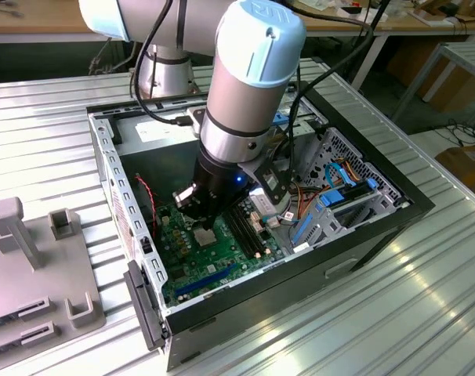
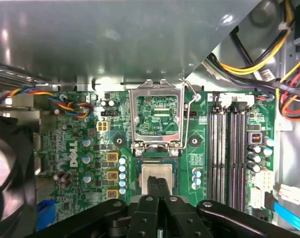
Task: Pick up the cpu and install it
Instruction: 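Close the cpu cover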
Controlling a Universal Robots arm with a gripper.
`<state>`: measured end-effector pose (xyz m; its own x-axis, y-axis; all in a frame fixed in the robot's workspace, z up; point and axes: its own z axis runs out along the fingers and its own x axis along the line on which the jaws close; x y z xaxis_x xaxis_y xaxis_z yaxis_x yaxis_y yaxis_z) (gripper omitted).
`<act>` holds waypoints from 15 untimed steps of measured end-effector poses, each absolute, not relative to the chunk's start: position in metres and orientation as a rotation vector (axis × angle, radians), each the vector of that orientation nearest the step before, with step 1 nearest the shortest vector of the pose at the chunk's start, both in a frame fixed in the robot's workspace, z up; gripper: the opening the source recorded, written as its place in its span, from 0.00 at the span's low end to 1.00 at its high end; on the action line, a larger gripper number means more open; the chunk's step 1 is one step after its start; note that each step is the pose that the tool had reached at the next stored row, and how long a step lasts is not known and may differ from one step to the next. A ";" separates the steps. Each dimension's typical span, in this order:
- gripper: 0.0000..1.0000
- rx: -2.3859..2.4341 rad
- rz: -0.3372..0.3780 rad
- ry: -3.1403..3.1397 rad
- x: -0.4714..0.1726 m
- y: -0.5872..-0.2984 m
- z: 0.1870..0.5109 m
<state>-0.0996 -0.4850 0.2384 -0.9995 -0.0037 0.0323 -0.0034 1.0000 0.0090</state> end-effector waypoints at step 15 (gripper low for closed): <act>0.11 0.084 -0.014 -3.102 -0.079 -0.479 0.237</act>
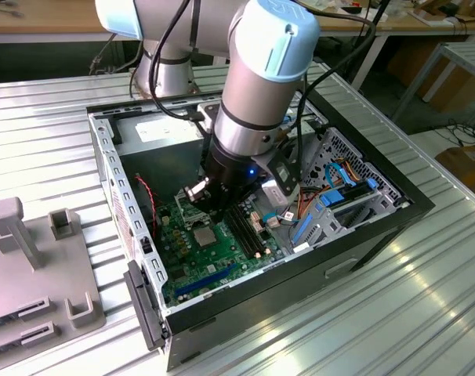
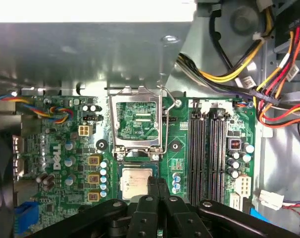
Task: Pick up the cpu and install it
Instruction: 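Close the cpu cover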
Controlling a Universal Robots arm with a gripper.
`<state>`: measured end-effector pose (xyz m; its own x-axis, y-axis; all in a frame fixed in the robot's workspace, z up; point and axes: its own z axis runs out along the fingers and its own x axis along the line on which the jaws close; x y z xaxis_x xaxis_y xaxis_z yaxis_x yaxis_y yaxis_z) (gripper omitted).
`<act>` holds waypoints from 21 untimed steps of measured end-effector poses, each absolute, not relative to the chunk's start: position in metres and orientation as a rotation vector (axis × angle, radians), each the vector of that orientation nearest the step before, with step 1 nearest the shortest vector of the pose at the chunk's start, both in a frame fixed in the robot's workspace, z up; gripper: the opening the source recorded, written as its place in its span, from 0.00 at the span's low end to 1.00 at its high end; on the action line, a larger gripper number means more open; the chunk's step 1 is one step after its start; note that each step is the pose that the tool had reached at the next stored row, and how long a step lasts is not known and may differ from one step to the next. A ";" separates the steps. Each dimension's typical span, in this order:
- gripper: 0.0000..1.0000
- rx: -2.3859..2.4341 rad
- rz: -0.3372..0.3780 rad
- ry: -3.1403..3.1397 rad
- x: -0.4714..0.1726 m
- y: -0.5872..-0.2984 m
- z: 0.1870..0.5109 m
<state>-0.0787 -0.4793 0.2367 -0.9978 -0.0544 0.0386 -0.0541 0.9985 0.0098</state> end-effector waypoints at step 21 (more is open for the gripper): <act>0.11 0.473 -0.008 -3.063 -0.059 -0.461 0.235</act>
<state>-0.0587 -0.4610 0.2345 -0.9525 -0.3018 0.0410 -0.3016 0.9534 0.0117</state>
